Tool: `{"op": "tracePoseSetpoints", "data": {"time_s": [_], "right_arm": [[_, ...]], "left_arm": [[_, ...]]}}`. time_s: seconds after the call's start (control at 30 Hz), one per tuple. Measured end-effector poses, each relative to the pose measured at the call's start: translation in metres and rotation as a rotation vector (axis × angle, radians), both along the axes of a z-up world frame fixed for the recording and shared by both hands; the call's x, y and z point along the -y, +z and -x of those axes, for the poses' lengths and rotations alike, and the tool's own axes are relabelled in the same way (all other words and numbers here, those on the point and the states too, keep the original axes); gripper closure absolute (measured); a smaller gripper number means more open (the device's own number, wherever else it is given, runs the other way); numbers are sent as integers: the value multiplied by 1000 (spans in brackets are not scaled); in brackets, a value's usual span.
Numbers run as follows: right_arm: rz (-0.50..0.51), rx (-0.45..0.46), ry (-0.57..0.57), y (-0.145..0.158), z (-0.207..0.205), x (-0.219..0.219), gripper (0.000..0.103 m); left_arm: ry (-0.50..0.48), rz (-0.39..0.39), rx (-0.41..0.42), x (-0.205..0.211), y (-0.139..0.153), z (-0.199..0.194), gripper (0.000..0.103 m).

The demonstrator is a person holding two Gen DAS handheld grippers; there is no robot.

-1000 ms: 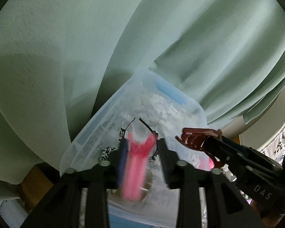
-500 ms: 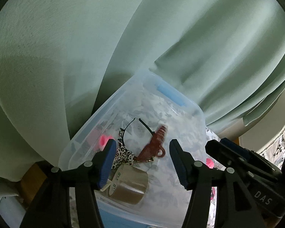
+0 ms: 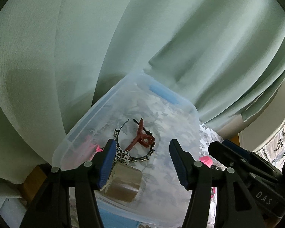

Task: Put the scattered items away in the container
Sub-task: 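Withdraw both open tools from the bin toward the coil bands and mirror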

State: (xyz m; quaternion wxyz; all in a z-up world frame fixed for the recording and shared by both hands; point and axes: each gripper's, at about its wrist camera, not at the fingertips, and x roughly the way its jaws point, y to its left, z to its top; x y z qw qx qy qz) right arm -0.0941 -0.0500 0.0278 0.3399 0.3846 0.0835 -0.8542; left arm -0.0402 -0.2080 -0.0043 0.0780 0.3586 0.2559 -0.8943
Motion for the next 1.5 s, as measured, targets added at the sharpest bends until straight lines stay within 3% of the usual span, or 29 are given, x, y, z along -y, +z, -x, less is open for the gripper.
{"op": "tracePoseSetpoints", "data": {"time_s": [0.63, 0.93, 1.13, 1.5], "right_arm": [[88, 48, -73, -2, 8, -59, 49], [140, 83, -106, -3, 17, -89, 49], [175, 57, -146, 2, 16, -117, 49], [225, 34, -356, 2, 21, -212, 49]], "left_arm": [[-20, 114, 3, -41, 30, -5, 44], [-59, 212, 0, -75, 51, -6, 43], [-109, 233, 2, -102, 51, 5, 43], [-258, 217, -4, -171, 44, 35, 43]]}}
